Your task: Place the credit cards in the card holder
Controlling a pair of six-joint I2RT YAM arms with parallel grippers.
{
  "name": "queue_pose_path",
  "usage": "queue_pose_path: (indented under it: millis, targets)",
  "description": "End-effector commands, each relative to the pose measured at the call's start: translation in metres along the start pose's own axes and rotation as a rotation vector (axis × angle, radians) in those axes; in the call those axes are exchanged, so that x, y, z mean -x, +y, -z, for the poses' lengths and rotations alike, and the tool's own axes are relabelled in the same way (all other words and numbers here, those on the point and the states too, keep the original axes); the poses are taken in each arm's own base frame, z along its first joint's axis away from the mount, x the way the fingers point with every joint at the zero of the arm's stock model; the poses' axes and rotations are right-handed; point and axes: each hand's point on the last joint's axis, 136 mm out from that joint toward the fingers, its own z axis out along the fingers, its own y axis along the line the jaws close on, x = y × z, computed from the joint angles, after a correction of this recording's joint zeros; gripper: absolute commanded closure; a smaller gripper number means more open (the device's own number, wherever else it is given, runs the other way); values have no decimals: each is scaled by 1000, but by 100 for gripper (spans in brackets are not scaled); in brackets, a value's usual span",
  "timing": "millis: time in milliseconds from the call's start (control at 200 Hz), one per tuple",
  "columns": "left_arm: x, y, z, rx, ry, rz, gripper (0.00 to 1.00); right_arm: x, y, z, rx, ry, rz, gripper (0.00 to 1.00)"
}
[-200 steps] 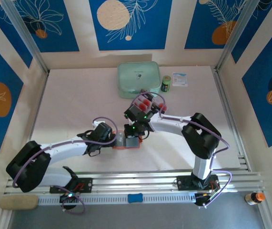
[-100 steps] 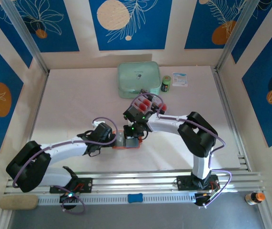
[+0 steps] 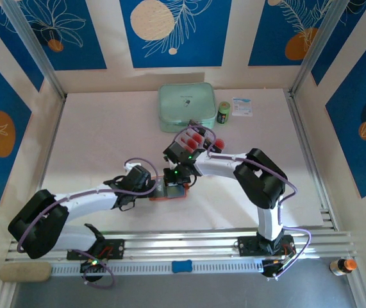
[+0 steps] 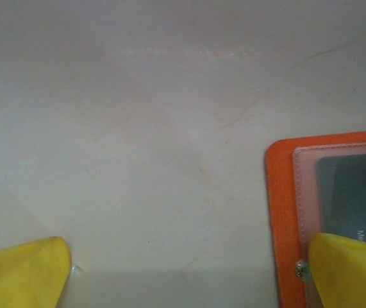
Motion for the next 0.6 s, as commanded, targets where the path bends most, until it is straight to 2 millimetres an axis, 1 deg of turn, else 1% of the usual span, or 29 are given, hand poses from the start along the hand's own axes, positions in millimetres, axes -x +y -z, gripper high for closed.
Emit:
queue_pose_path:
  millis: [0,130,245,320,390,480,595]
  targets:
    - [-4,2,-4,-8,11,23,4,-7,10,-6,20,40,2,100]
    - [-1,1,-1,-11,3,23,4,-10,10,-10,11,49,2,100]
    - [13,-1,10,-16,-39,31,3,-12,5,-11,-6,51,-8,100]
    - [22,4,18,3,-66,52,3,-13,2,-11,-16,50,-11,100]
    - [26,10,21,23,-71,77,3,-13,0,-10,-21,47,-13,100]
    - [24,15,21,39,-55,90,3,-13,0,-10,-22,47,-15,100]
    - [16,21,16,66,-20,90,3,-12,1,-10,-18,45,-12,100]
